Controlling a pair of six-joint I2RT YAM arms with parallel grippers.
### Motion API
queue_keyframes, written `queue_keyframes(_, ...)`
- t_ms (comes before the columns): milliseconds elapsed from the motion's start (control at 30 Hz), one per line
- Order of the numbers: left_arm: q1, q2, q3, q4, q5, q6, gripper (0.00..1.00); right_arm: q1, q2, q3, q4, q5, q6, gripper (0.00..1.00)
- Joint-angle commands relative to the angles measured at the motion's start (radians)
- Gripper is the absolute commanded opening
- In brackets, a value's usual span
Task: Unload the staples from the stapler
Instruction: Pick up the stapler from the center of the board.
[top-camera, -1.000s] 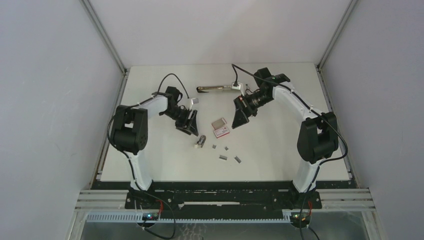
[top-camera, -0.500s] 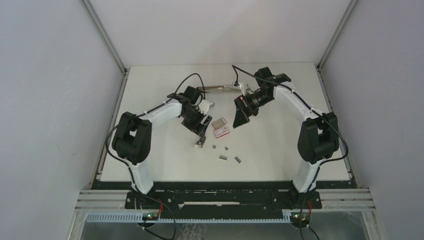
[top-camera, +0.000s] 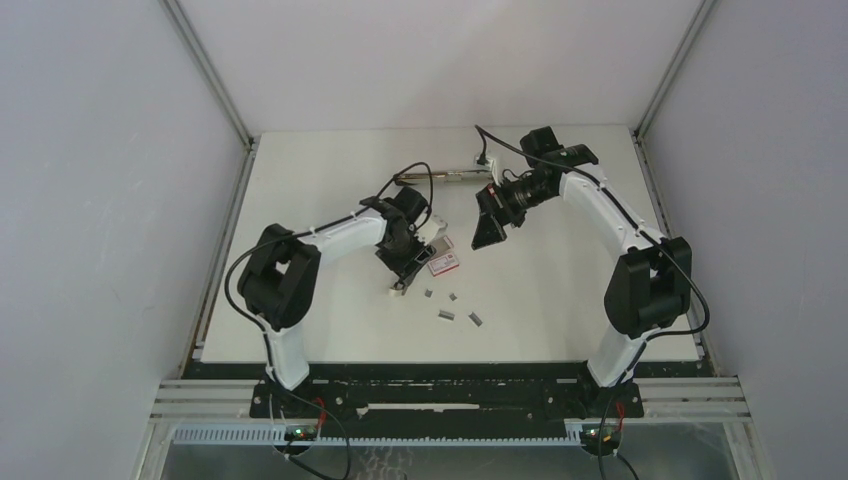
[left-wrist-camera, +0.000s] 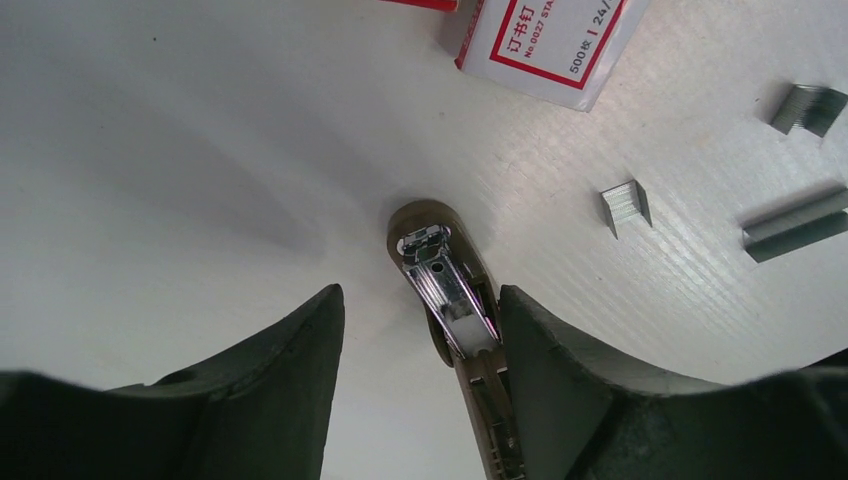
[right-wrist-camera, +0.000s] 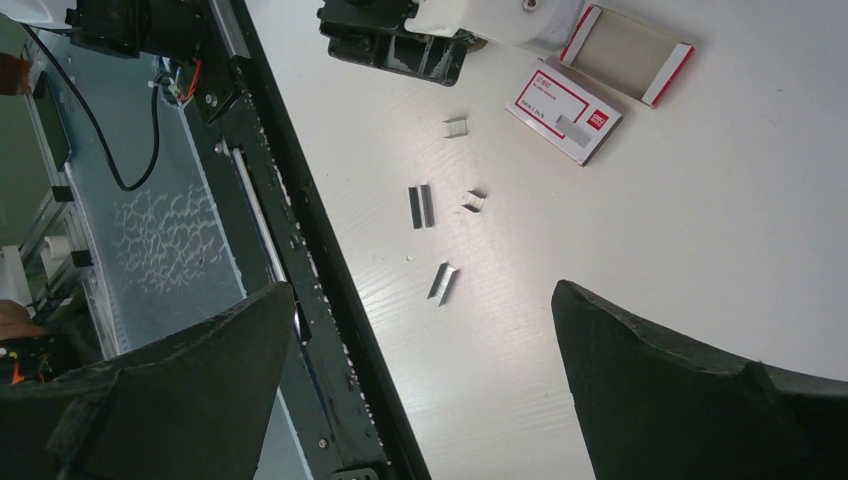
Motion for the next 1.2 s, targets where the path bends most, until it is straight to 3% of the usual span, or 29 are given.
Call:
queue_keyframes(0,-0.022,0.007,0.031,0.014,-0.063,-0.003,0.62,-0.001,-0.031,0.004,0.024,-0.004,-0.005,1.0)
queue_keyframes(533,-0.063,0.039,0.025,-0.016,-0.082,0.03,0.47,-0.002,-0.037,0.004,0.022,-0.011,-0.012,1.0)
queue_keyframes(967,-0.063,0.025,0.033,-0.009,-0.112,0.087,0.25,-0.007,-0.037,0.005,0.021,-0.025,-0.009,1.0)
queue_keyframes(1167,-0.056,0.023,0.049,0.024,-0.155,0.17,0.23,-0.015,-0.045,0.005,0.019,-0.037,-0.009,1.0)
